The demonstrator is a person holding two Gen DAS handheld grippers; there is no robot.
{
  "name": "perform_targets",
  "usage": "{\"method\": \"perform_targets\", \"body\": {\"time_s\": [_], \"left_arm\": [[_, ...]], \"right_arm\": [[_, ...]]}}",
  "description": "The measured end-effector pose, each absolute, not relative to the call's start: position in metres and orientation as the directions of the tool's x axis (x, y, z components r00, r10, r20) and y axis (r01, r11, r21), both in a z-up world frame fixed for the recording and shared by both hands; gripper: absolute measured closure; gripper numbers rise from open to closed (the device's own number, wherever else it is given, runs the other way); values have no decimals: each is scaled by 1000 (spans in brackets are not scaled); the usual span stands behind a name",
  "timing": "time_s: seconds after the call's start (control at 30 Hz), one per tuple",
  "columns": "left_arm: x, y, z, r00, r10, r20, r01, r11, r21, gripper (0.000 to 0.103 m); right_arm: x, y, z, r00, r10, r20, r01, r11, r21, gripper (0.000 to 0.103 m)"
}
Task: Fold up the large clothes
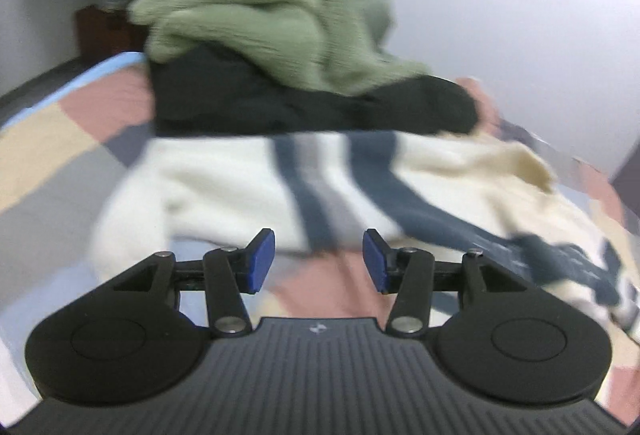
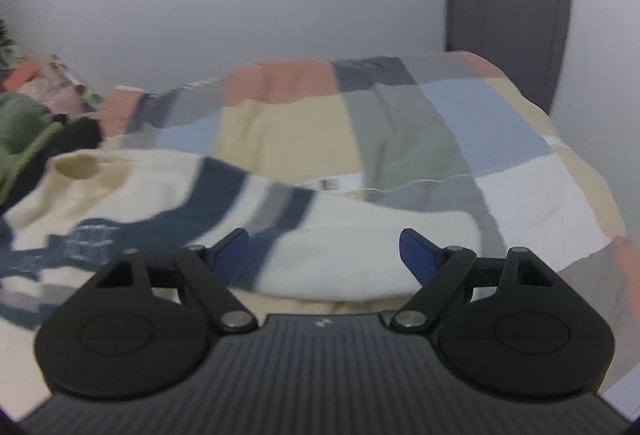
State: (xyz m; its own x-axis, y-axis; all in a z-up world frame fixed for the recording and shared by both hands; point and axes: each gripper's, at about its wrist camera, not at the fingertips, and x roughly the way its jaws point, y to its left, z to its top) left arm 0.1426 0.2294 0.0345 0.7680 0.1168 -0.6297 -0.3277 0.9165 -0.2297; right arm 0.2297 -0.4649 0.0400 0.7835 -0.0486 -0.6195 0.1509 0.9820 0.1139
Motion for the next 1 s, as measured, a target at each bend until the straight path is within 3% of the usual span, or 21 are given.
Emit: {"method": "perform_targets", "body": {"time_s": [0.43,0.7,1.0], "left_arm": [[118,88,27,788,-90,-609,-78,967,-243,49],[100,76,-11,795,-117,-595,-41,969,-245,48],[106,84,-17,814,-125,-567,-9,973,-229,48]], "right_arm": [[195,-324,65,790,241,-563,-129,964,232,19],[207,-238,38,752,338,-566,-235,939,249,20],[264,-171,-4,733,342,-589,-239,939,248,20]]}}
